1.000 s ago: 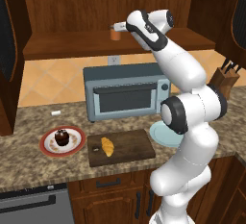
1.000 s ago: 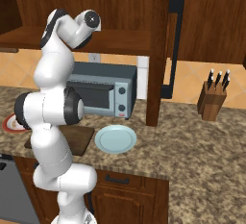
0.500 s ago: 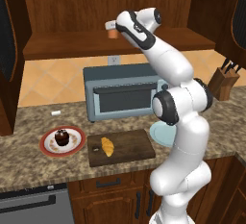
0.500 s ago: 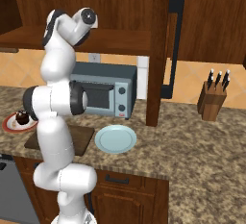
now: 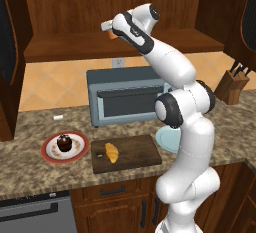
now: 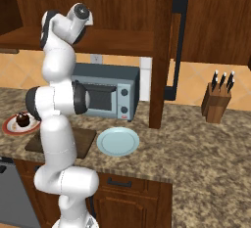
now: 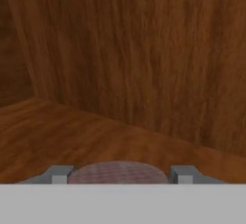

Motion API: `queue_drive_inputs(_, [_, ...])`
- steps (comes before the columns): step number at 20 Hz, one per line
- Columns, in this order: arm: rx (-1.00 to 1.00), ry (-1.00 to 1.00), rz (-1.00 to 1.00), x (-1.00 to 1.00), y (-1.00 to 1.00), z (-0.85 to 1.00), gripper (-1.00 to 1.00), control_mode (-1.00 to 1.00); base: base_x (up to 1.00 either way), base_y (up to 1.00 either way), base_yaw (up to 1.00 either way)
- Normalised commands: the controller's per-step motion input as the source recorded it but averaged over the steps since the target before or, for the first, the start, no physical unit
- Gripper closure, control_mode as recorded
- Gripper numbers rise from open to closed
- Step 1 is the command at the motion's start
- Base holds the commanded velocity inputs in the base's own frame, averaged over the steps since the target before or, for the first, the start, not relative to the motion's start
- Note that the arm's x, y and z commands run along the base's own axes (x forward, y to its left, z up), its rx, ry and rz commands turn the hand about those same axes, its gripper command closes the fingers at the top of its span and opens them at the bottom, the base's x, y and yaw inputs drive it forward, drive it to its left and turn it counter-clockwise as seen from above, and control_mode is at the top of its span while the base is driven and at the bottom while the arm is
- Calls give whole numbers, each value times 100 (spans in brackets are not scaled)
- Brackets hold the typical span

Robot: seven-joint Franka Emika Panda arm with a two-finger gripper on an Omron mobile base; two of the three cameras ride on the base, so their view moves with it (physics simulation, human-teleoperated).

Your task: From the different types of pastries on the counter, select a croissant and place it on the cutting board. Then retrieve a jar of jam from the cabinet and place it alongside the croissant on the cutting board.

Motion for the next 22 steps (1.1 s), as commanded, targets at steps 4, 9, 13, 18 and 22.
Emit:
queue_drive_inputs(4, [0, 0, 0, -1, 12, -3, 100, -100, 0, 0, 0])
queue_drive_inputs(9, [0, -2, 0, -4, 0, 15, 100, -100, 0, 0, 0])
queue_drive_inputs(13, [0, -14, 0, -41, -4, 31, 100, -100, 0, 0, 0])
queue_drive_inputs(18, [0, -23, 0, -76, -8, 24, 100, -100, 0, 0, 0])
queue_drive_inputs(22, [0, -34, 0, -100, -1, 1, 100, -100, 0, 0, 0])
